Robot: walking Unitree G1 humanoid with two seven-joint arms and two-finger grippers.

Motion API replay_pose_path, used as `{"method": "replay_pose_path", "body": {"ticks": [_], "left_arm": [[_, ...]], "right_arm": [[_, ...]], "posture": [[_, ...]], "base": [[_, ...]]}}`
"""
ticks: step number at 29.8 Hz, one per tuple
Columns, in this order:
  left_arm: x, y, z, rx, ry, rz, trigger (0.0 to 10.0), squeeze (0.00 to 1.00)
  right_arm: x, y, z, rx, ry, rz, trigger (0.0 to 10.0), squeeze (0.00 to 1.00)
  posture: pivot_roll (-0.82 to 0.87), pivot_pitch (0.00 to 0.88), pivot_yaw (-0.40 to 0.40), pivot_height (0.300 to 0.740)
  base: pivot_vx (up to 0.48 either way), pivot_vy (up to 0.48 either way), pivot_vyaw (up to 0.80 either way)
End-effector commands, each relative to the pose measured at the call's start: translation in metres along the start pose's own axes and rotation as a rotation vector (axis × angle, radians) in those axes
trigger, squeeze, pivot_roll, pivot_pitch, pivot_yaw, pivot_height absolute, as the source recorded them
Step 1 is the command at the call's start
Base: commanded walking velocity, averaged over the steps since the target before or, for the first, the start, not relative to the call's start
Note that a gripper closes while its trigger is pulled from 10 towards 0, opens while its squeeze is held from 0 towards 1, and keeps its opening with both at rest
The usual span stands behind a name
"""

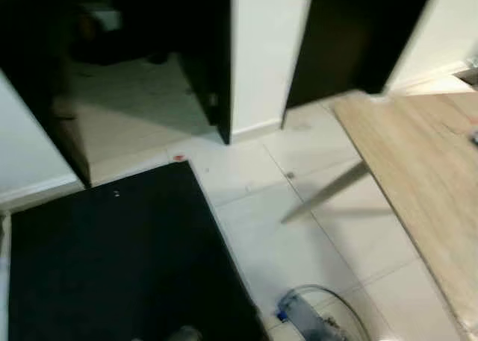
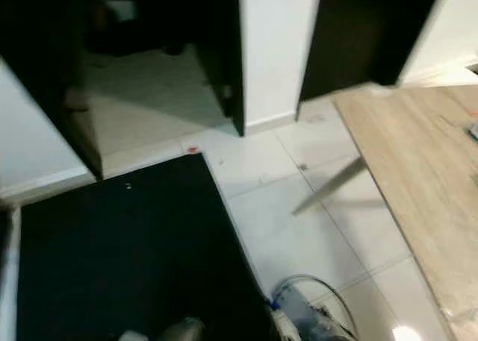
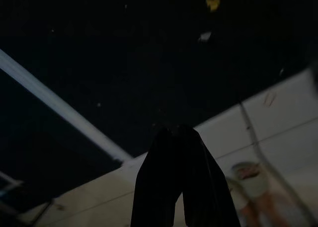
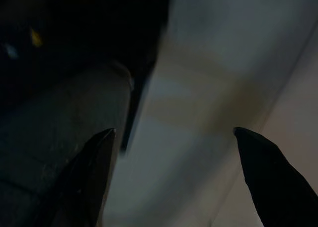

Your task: Picking trash to rubbish bin

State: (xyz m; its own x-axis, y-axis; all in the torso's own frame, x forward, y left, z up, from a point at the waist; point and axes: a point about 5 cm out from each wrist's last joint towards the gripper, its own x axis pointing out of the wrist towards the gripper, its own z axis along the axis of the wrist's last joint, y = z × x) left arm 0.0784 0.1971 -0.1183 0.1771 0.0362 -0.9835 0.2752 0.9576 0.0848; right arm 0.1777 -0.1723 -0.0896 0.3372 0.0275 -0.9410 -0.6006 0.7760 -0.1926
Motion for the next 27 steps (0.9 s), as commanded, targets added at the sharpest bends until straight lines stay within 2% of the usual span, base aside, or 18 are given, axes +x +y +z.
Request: {"method": "replay_pose_path", "body": {"ticks": [1, 27], "left_arm": [[0.0003, -0.0054, -0.0058, 0.011, 0.017, -0.018, 10.0, 0.0], [0.0004, -0.0078, -0.0097, 0.017, 0.024, -0.026, 10.0, 0.0]], "right_arm": [[0.0008, 0.0089, -0.0152, 0.01, 0.049, 0.026, 10.0, 0.0], [0.0006, 0.0084, -0.0171, 0.005, 0.053, 0.031, 10.0, 0.0]], "posture": [[0.03, 0.14, -0.024, 0.74], [0.02, 0.143, -0.025, 0.74]], "base": [[0.0, 0.0, 0.79], [0.0, 0.0, 0.79]]}}
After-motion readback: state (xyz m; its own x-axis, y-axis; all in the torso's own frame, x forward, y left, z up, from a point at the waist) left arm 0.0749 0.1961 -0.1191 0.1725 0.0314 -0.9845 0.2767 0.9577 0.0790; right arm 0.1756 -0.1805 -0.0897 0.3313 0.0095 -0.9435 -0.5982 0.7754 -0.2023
